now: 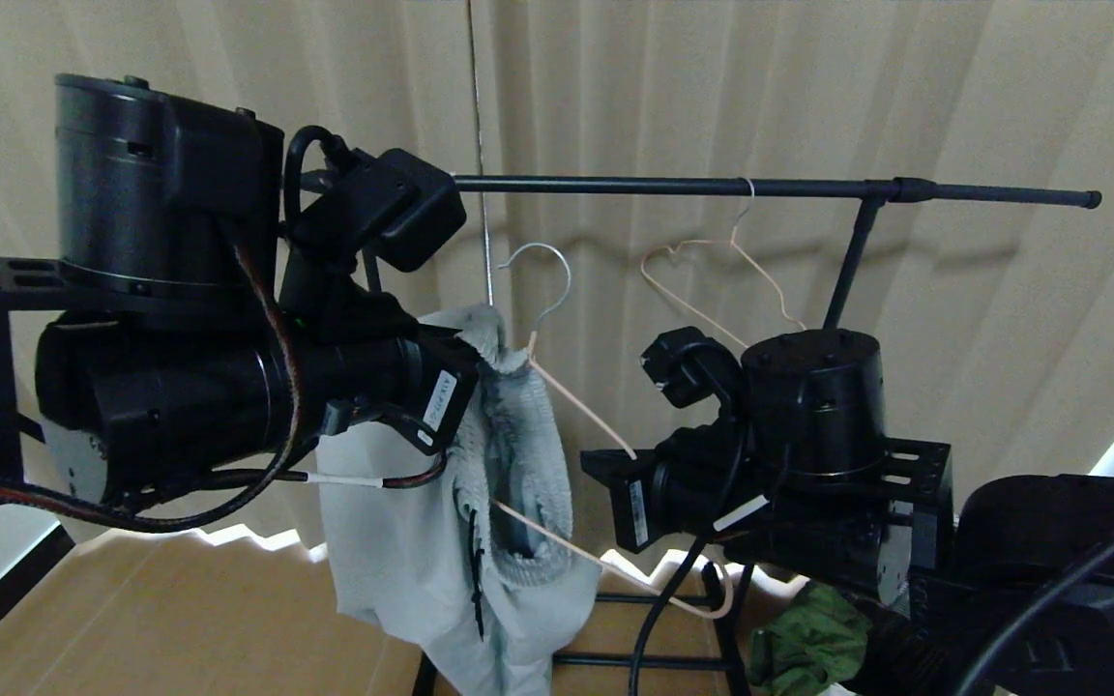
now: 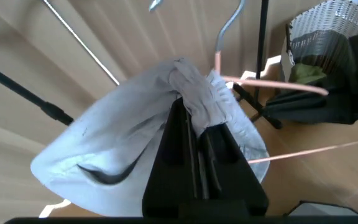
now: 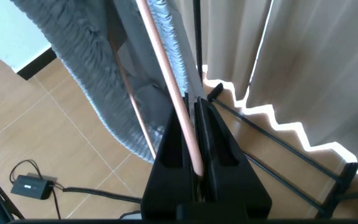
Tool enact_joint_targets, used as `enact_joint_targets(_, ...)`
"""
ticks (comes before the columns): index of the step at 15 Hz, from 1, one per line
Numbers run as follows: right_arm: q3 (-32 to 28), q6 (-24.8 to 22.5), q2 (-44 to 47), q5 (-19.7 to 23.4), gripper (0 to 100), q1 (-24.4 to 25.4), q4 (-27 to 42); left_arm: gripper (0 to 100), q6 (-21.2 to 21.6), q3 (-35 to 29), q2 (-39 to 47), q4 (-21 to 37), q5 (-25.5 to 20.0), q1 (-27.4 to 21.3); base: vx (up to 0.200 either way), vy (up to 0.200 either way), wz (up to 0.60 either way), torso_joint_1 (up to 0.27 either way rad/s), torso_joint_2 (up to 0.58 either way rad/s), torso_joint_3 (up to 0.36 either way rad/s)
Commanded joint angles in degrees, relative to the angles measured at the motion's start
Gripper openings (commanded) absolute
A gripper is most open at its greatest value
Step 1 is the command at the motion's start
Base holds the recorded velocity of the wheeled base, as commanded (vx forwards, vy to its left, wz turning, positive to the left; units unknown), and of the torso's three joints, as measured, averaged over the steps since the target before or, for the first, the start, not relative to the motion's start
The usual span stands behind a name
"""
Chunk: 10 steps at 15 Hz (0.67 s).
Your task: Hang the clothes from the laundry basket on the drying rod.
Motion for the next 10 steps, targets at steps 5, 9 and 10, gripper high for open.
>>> enact_joint_targets(5, 0.4, -1.6, -3.5, 0.0, 0, 0.0, 0.1, 100, 0.0, 1.2, -2.4, -0.3, 0.0, 0.0, 0.0, 0.0, 0.0, 0.0, 0.0, 0.0)
enact_joint_targets(9, 0.6, -2.7, -5.5, 0.0, 0, -1.2, 0.3, 100, 0.0, 3.8, -4.9, -1.7, -0.3, 0.0, 0.0, 0.0, 0.0, 0.0, 0.0, 0.0)
enact_joint_targets(10, 0.7, -3.9, -6.4, 0.0, 0, -2.5, 0.5, 100, 0.6, 6.1, -5.9, -6.0, -0.3, 0.1, 0.0, 0.0, 0.0, 0.0, 0.0, 0.0)
